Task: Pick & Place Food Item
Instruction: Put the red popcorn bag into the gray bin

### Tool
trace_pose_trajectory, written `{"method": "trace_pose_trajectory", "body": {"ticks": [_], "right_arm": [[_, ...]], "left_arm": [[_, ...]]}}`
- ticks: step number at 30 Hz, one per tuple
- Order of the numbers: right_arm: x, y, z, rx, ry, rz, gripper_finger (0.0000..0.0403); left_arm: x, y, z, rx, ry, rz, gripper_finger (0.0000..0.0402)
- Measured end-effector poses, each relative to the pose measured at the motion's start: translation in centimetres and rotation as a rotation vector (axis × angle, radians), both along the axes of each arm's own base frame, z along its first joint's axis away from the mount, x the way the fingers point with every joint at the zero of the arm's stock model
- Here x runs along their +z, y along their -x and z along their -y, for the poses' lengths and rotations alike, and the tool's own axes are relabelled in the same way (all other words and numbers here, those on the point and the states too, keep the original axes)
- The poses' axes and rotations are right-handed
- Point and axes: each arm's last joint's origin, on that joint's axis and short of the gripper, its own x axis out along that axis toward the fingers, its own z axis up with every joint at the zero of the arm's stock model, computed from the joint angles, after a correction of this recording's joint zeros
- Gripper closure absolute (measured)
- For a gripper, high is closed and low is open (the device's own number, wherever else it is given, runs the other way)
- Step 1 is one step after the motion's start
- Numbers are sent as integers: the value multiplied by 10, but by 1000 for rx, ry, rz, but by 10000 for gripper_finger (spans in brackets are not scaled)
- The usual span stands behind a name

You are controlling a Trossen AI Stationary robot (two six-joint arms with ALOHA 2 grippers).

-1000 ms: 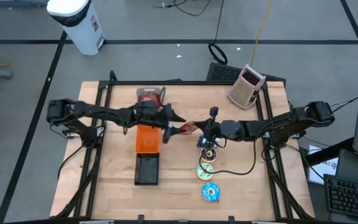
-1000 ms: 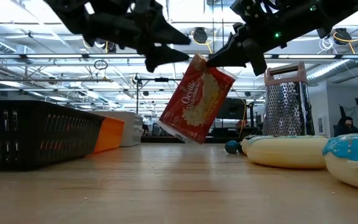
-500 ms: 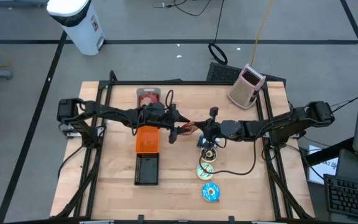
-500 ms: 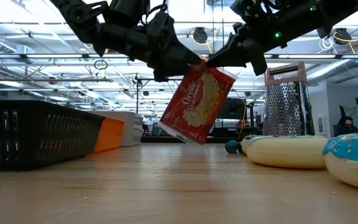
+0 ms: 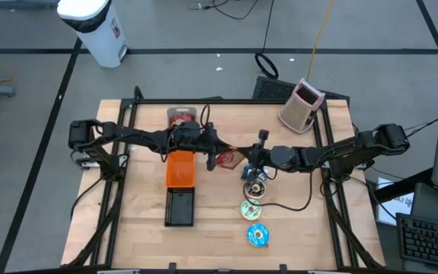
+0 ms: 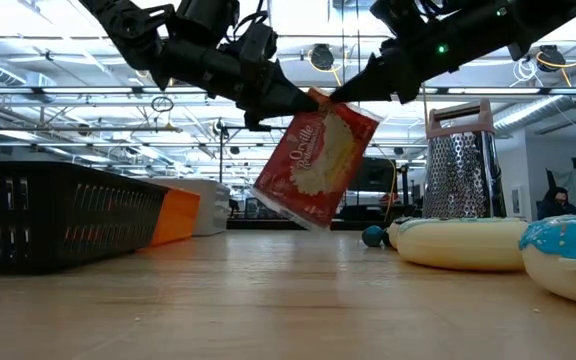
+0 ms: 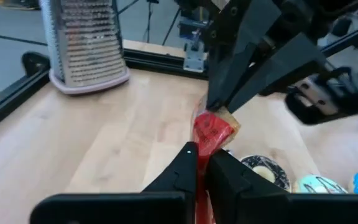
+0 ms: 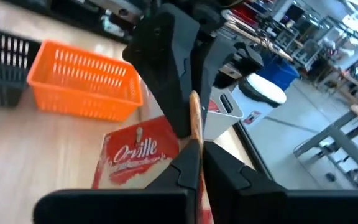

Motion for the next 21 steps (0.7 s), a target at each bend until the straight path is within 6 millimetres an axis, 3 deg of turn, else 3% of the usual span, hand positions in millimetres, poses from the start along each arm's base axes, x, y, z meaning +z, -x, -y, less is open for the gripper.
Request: {"method": "trace_pose_trajectory", "body": {"ticks": [9,21], "right_arm": [[30,23,-14,-32,-29,100,362],[37,34,-17,-16,-47,98,372]], "left_arm": [[41,31,-6,29,-111,54,393],[73,134,-7,185,-253,255,392]]}}
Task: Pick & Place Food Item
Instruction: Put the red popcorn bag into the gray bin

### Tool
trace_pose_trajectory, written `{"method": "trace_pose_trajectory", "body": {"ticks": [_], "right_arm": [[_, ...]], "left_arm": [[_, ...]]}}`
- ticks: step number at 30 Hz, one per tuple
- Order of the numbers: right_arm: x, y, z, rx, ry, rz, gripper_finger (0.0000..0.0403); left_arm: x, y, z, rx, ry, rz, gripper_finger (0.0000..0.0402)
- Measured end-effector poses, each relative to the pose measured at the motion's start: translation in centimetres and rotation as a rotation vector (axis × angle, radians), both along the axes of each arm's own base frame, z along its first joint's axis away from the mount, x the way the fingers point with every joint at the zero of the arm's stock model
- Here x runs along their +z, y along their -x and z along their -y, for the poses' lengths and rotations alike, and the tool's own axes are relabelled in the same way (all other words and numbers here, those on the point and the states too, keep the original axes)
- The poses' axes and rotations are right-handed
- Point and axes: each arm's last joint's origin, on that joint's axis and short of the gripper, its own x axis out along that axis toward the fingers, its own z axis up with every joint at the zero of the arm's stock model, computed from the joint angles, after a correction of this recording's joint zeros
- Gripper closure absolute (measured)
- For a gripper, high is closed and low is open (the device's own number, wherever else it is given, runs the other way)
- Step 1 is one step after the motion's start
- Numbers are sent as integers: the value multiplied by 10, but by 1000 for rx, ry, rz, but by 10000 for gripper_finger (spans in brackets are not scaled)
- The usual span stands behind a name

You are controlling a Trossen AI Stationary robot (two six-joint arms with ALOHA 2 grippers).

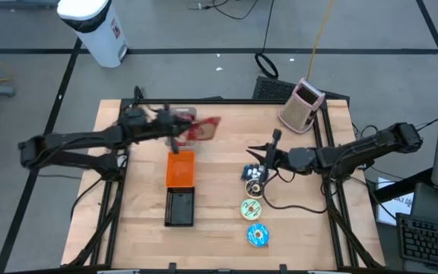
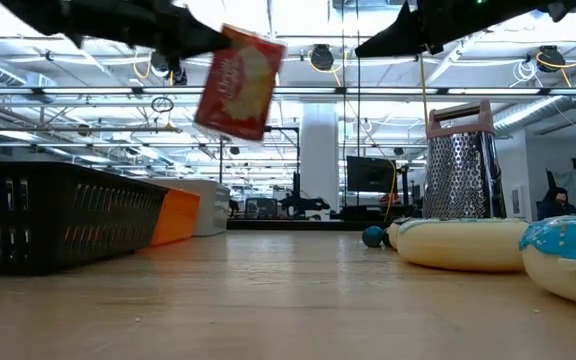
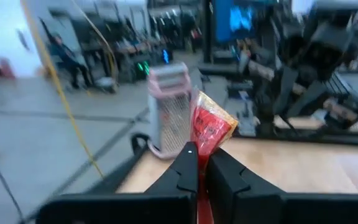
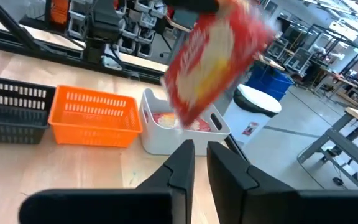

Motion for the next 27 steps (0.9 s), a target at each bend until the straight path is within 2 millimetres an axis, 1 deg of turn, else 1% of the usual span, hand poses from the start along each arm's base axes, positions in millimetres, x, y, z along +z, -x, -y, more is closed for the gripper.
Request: {"method": "trace_pose_trajectory", "body": {"ticks": [5,8,11,15,18,22,24,27], "right_arm": [[-1,-2,6,-24,-15,0,376],[-3,-3,7,-31,-13,-12,374],[-3,-3,9,-37,-15,-11,374],[-5,-3,10,-45,-22,-15,377],[-6,-5,13,-56,-22,-18,379],[-6,-5,15,-67,-39,-9,380],[-7,-5,15,-69,-47,-7,380],[-11,-4,15,-67,-43,3,381]], "left_arm": [[13,41,4,51,-86,121,395],[14,61,5,92,-109,175,393],[10,76,6,114,-107,203,390],[-5,83,6,97,-59,192,395],[-20,84,2,120,-30,158,390],[-36,84,-2,152,-12,115,396],[-41,86,-5,171,-6,102,393],[-42,87,-7,190,-6,102,383]]}}
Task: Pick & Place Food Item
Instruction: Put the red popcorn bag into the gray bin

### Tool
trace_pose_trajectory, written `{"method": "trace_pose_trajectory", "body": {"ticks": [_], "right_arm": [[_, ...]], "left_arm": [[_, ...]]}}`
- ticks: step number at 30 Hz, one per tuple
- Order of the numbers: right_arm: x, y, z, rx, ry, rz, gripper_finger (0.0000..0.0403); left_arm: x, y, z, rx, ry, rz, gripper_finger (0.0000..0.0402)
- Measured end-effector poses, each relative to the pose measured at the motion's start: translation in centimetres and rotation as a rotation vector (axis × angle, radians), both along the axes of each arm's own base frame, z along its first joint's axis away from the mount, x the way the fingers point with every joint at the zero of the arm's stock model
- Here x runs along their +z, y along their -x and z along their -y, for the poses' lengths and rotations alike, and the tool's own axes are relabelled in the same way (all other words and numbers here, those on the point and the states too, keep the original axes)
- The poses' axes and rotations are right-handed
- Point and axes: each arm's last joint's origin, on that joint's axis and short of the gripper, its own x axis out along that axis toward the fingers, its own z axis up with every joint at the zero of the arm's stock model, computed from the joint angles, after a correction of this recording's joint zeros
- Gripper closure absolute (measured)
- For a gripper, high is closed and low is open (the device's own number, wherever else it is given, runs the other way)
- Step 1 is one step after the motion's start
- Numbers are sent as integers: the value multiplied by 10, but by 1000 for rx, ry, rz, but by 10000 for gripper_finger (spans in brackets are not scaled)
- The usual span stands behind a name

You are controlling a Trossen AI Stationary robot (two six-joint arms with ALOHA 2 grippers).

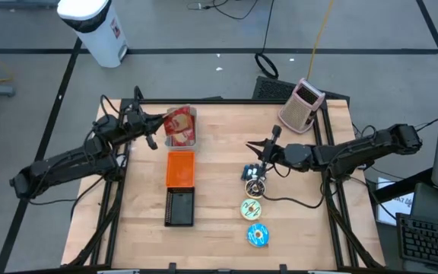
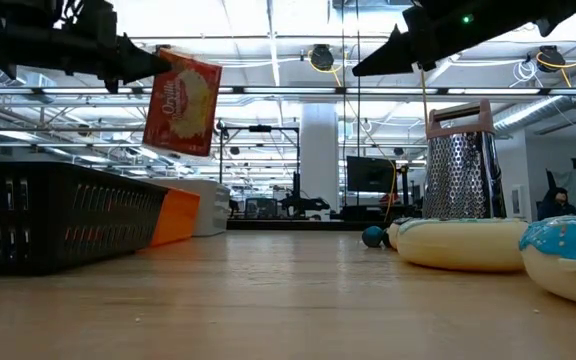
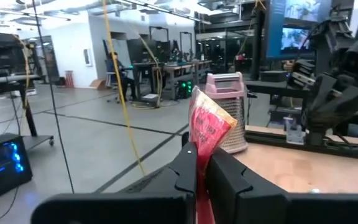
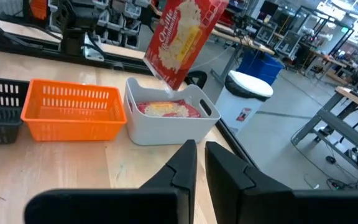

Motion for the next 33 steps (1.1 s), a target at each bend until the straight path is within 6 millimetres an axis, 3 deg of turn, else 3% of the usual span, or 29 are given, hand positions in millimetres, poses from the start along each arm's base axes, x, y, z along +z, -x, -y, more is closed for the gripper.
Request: {"method": "trace_pose_trajectory", "body": {"ticks": [6,33], "right_arm": [[-5,2,3,-7,22,49,383],[-8,3,10,-34,6,42,385]], "left_arm": [[0,1,-1,-88,11,6,395],[-1,2,-2,-101,37,0,394]]}}
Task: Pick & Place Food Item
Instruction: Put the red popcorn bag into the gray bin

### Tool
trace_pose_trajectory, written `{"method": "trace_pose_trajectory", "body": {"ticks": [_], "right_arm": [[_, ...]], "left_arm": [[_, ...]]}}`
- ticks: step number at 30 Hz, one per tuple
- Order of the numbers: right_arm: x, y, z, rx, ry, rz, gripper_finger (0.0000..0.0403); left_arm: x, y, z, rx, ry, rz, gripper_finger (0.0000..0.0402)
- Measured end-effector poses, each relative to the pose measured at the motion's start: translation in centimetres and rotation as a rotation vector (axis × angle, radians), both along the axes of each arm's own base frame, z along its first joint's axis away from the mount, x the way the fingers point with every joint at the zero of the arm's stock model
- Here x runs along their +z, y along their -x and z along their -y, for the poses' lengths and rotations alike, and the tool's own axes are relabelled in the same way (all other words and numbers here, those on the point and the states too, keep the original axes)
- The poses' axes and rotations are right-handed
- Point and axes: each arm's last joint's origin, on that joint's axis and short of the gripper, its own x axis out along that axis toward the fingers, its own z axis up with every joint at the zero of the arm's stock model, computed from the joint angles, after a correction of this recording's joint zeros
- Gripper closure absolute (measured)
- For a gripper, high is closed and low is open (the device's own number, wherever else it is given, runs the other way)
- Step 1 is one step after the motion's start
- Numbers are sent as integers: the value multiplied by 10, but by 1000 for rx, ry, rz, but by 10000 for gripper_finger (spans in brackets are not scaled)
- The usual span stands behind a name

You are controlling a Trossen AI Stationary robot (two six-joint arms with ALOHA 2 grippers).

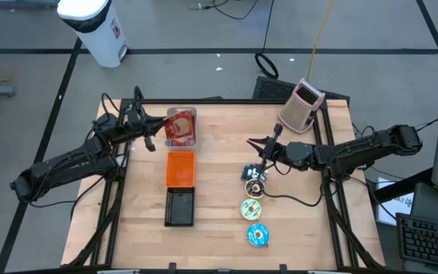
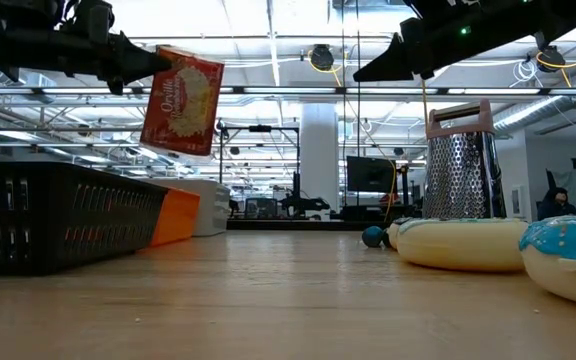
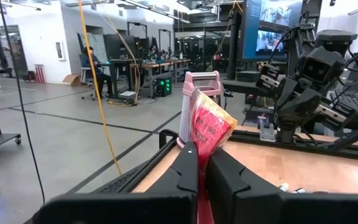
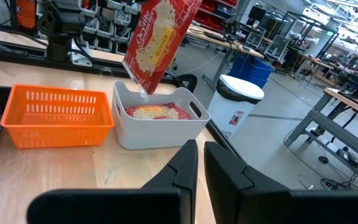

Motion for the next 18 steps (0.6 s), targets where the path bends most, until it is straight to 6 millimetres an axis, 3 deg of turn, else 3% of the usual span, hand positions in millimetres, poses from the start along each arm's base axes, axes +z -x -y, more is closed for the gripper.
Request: {"method": "trace_pose_trajectory", "body": {"ticks": [18], "right_arm": [[0,0,0,0,0,0,385]], "left_arm": [[0,0,0,-10,3,1,388]]}}
